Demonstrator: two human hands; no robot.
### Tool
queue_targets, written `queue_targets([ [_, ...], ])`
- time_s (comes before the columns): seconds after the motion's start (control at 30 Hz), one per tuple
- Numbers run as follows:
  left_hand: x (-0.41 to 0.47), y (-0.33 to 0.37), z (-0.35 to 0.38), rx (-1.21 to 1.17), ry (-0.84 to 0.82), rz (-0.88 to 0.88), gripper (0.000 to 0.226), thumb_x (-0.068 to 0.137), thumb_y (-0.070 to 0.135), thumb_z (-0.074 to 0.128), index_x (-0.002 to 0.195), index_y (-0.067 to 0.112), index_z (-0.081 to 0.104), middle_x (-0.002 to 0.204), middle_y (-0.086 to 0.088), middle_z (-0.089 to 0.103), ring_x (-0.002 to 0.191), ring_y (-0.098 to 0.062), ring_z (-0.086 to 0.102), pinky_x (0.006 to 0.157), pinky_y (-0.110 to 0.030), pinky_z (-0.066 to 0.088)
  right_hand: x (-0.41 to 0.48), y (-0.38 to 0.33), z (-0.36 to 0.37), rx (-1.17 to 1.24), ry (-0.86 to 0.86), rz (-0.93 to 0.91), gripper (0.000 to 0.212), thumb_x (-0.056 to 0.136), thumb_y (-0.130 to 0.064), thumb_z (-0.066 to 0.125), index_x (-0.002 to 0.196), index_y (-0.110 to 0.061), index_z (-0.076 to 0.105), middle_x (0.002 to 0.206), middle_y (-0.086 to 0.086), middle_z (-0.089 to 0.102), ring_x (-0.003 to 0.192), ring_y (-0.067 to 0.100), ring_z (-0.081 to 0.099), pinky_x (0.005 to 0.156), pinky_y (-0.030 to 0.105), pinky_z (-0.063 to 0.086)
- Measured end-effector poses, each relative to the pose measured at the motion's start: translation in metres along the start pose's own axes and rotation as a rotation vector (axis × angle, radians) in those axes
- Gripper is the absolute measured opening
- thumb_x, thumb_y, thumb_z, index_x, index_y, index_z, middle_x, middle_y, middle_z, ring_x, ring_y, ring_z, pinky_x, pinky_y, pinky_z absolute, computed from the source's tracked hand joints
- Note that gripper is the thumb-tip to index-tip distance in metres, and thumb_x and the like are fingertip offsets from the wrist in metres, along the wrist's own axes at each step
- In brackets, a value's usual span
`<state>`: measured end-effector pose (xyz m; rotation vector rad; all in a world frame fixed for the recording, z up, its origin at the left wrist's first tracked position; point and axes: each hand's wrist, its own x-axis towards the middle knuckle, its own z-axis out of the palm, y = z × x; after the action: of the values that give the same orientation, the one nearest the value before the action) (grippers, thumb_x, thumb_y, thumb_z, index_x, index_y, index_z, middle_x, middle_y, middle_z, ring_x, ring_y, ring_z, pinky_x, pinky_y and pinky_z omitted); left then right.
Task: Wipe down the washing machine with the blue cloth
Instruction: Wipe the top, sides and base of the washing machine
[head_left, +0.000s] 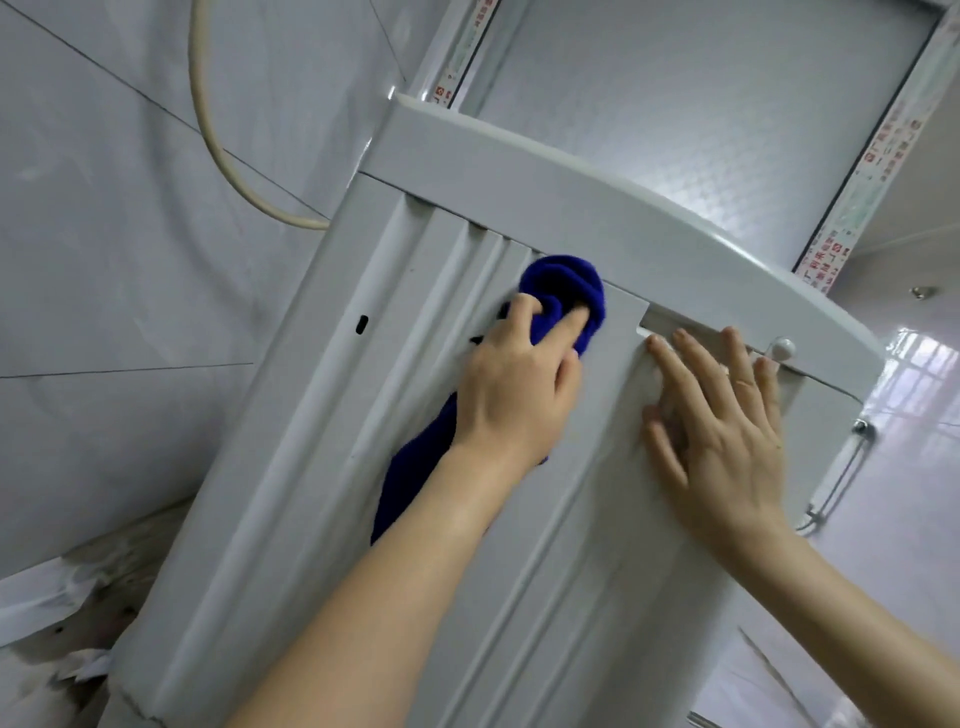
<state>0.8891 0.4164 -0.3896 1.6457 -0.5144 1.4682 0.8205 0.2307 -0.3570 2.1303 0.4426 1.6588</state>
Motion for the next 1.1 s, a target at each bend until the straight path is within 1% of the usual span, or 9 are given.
queue_targets([
  [0.13, 0.001, 0.008, 0.0, 0.045, -0.1, 0.154, 0.045, 0.09, 0.03, 0.041, 0.131, 0.026, 0.057, 0.119, -0.008, 0.055, 0.082, -0.027, 0.059, 0.064, -0.038, 0.051, 0.017, 0.008, -0.008, 0.093, 0.034, -0.053, 0.054, 0.099, -0.026, 0.045, 0.15, -0.01, 0.048, 0.153, 0.015, 0.048, 0.148, 0.036, 0.035, 0.121, 0.057, 0.025],
  [0.27, 0.006, -0.025, -0.008, 0.083, -0.016, -0.052, 0.038, 0.091, 0.023, 0.051, 0.127, 0.022, 0.061, 0.12, -0.01, 0.056, 0.087, -0.03, 0.06, 0.063, -0.033, 0.047, 0.037, 0.015, -0.003, 0.065, 0.026, -0.059, 0.056, 0.099, -0.027, 0.042, 0.151, -0.009, 0.047, 0.156, 0.016, 0.045, 0.15, 0.036, 0.032, 0.123, 0.055, 0.022],
  [0.37, 0.007, -0.018, -0.003, 0.058, 0.039, -0.173, 0.036, 0.089, 0.019, 0.052, 0.124, 0.019, 0.063, 0.116, -0.014, 0.057, 0.08, -0.033, 0.059, 0.059, -0.032, 0.042, 0.037, 0.014, 0.002, 0.024, 0.024, -0.065, 0.055, 0.099, -0.029, 0.043, 0.152, -0.012, 0.047, 0.158, 0.012, 0.042, 0.152, 0.035, 0.028, 0.125, 0.052, 0.017],
  [0.57, -0.004, 0.004, 0.002, 0.101, -0.085, 0.155, 0.042, 0.089, 0.028, 0.043, 0.127, 0.02, 0.061, 0.118, -0.009, 0.058, 0.077, -0.03, 0.056, 0.062, -0.039, 0.049, 0.035, 0.012, 0.004, 0.014, 0.037, -0.061, 0.053, 0.1, -0.028, 0.042, 0.15, -0.011, 0.049, 0.157, 0.013, 0.044, 0.151, 0.036, 0.029, 0.125, 0.052, 0.017],
  [0.73, 0.021, -0.051, -0.023, 0.132, 0.01, -0.222, 0.038, 0.096, 0.023, 0.045, 0.132, 0.022, 0.057, 0.129, -0.01, 0.05, 0.094, -0.033, 0.056, 0.068, -0.033, 0.037, 0.035, 0.014, 0.004, 0.012, 0.042, -0.075, 0.053, 0.1, -0.028, 0.042, 0.149, -0.011, 0.05, 0.157, 0.013, 0.045, 0.15, 0.038, 0.031, 0.124, 0.055, 0.02],
  [0.8, 0.023, -0.059, -0.025, 0.131, 0.037, -0.297, 0.039, 0.097, 0.021, 0.044, 0.134, 0.021, 0.055, 0.13, -0.011, 0.047, 0.091, -0.033, 0.055, 0.069, -0.031, 0.032, 0.035, 0.013, 0.004, 0.007, 0.042, -0.073, 0.053, 0.1, -0.028, 0.042, 0.149, -0.011, 0.051, 0.156, 0.013, 0.045, 0.15, 0.038, 0.031, 0.124, 0.055, 0.02],
  [0.9, 0.022, -0.039, -0.016, 0.128, 0.039, -0.232, 0.039, 0.092, 0.021, 0.044, 0.128, 0.019, 0.059, 0.121, -0.014, 0.052, 0.08, -0.035, 0.057, 0.063, -0.034, 0.039, 0.035, 0.012, 0.004, 0.011, 0.04, -0.07, 0.053, 0.099, -0.027, 0.043, 0.148, -0.01, 0.051, 0.156, 0.014, 0.045, 0.15, 0.038, 0.032, 0.124, 0.056, 0.02],
  [0.97, 0.017, -0.02, -0.008, 0.14, 0.018, -0.084, 0.041, 0.088, 0.027, 0.041, 0.123, 0.02, 0.062, 0.114, -0.012, 0.056, 0.076, -0.032, 0.057, 0.061, -0.034, 0.046, 0.035, 0.011, 0.004, 0.008, 0.044, -0.074, 0.053, 0.098, -0.027, 0.044, 0.148, -0.009, 0.052, 0.155, 0.015, 0.046, 0.149, 0.039, 0.032, 0.123, 0.057, 0.021],
  [1.1, 0.016, -0.022, -0.013, 0.124, -0.065, 0.085, 0.042, 0.089, 0.028, 0.039, 0.124, 0.021, 0.062, 0.119, -0.007, 0.059, 0.076, -0.027, 0.057, 0.062, -0.035, 0.049, 0.035, 0.012, 0.003, 0.0, 0.055, -0.093, 0.053, 0.099, -0.028, 0.043, 0.147, -0.008, 0.052, 0.154, 0.017, 0.046, 0.148, 0.04, 0.033, 0.125, 0.054, 0.018],
])
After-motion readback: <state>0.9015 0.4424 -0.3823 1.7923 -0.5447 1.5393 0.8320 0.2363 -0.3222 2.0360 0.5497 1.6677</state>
